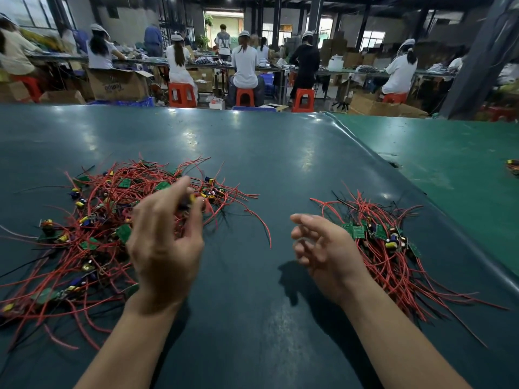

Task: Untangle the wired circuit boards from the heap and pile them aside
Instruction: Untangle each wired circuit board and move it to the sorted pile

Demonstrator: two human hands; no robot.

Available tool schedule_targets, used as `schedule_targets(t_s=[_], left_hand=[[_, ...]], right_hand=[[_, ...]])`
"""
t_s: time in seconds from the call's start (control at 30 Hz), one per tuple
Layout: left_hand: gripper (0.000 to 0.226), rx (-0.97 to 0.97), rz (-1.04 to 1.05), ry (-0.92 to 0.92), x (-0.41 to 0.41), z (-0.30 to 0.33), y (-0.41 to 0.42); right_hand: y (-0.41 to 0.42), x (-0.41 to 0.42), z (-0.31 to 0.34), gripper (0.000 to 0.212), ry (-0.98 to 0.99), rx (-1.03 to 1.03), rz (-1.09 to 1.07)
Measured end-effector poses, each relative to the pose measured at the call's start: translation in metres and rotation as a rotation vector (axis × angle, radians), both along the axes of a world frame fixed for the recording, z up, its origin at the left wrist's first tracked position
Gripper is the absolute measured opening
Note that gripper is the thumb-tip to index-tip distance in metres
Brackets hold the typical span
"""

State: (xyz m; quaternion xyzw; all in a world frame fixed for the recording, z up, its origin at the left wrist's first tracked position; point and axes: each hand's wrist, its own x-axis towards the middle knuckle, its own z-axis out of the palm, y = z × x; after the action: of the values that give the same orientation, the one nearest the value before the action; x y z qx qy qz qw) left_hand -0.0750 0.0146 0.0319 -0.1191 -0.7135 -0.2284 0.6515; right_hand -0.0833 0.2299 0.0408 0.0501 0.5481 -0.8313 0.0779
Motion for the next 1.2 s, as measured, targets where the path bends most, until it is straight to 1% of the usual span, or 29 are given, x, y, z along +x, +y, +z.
schedule_targets(t_s=[0.1, 0.17, 0.23, 0.3, 0.33, 0.4, 0.47, 0.5, 0.53, 0.57, 0.6, 0.67, 0.73, 0.77, 0.8, 0.87, 0.9, 0.93, 1.0, 1.03, 1.1, 1.13, 1.2], left_hand=[[0.04, -0.121, -0.272, -0.026, 0.005, -0.008, 0.024], [0.047, -0.209, -0.418, -0.073, 0.009, -0.014, 0.04], [0.048, -0.256, -0.517, -0.111, 0.01, -0.02, 0.051], [0.043, -0.231, -0.525, -0.152, 0.008, -0.023, 0.052], [0.038, -0.207, -0.485, -0.174, 0.007, -0.022, 0.05], [0.026, -0.172, -0.344, -0.189, 0.005, -0.019, 0.044], [0.015, -0.148, -0.237, -0.153, 0.006, -0.018, 0.042], [0.014, -0.141, -0.248, -0.147, 0.008, -0.018, 0.043], [0.019, -0.135, -0.299, -0.183, 0.01, -0.019, 0.046], [0.025, -0.113, -0.368, -0.266, 0.012, -0.02, 0.049], [0.029, -0.067, -0.423, -0.374, 0.013, -0.02, 0.052], [0.028, 0.089, -0.506, -0.564, 0.013, -0.02, 0.057], [0.022, 0.352, -0.673, -0.677, 0.013, -0.019, 0.062], [0.022, 0.481, -0.767, -0.706, 0.011, -0.019, 0.063], [0.024, 0.571, -0.84, -0.712, 0.01, -0.018, 0.064], [0.022, 0.667, -0.918, -0.703, 0.006, -0.018, 0.062], [0.02, 0.747, -0.968, -0.706, 0.005, -0.018, 0.061], [0.02, 0.852, -1.039, -0.719, 0.004, -0.017, 0.059], [0.02, 1.011, -1.154, -0.755, 0.002, -0.017, 0.056], [0.02, 1.025, -1.169, -0.779, 0.002, -0.016, 0.055], [0.02, 0.996, -1.185, -0.817, 0.003, -0.016, 0.057], [0.022, 0.981, -1.216, -0.845, 0.004, -0.015, 0.059], [0.026, 0.945, -1.301, -0.964, 0.006, -0.014, 0.061]], right_hand=[[-0.012, 0.005, -0.002, 0.04, 0.007, 0.11, 0.243], [-0.018, 0.008, -0.004, 0.042, 0.035, 0.081, 0.335], [-0.018, 0.008, -0.005, 0.033, 0.085, -0.019, 0.318], [-0.013, 0.007, -0.004, 0.026, 0.135, -0.074, 0.239], [-0.011, 0.007, -0.004, 0.023, 0.16, -0.068, 0.19], [-0.008, 0.005, -0.002, 0.019, 0.206, -0.044, 0.097], [-0.007, 0.004, 0.0, 0.016, 0.23, -0.065, 0.018], [-0.006, 0.003, 0.001, 0.016, 0.235, -0.085, -0.016], [-0.005, 0.003, 0.001, 0.016, 0.237, -0.102, -0.039], [-0.004, 0.003, 0.001, 0.014, 0.236, -0.112, -0.045], [-0.004, 0.004, 0.002, 0.012, 0.235, -0.113, -0.033], [-0.005, 0.005, 0.0, 0.01, 0.255, -0.088, 0.009], [-0.008, 0.007, -0.003, 0.009, 0.329, -0.01, 0.027], [-0.009, 0.007, -0.005, 0.009, 0.387, 0.058, 0.031], [-0.009, 0.008, -0.006, 0.014, 0.459, 0.148, 0.034], [-0.01, 0.01, -0.009, 0.034, 0.617, 0.379, 0.044], [-0.011, 0.01, -0.012, 0.04, 0.671, 0.471, 0.05], [-0.012, 0.01, -0.013, 0.042, 0.691, 0.519, 0.051], [-0.015, 0.011, -0.014, 0.037, 0.674, 0.523, 0.031], [-0.016, 0.01, -0.014, 0.03, 0.628, 0.478, 0.01], [-0.015, 0.008, -0.011, 0.012, 0.44, 0.31, -0.028], [-0.013, 0.007, -0.009, 0.011, 0.343, 0.259, -0.016], [-0.011, 0.007, -0.008, 0.032, 0.23, 0.22, 0.09]])
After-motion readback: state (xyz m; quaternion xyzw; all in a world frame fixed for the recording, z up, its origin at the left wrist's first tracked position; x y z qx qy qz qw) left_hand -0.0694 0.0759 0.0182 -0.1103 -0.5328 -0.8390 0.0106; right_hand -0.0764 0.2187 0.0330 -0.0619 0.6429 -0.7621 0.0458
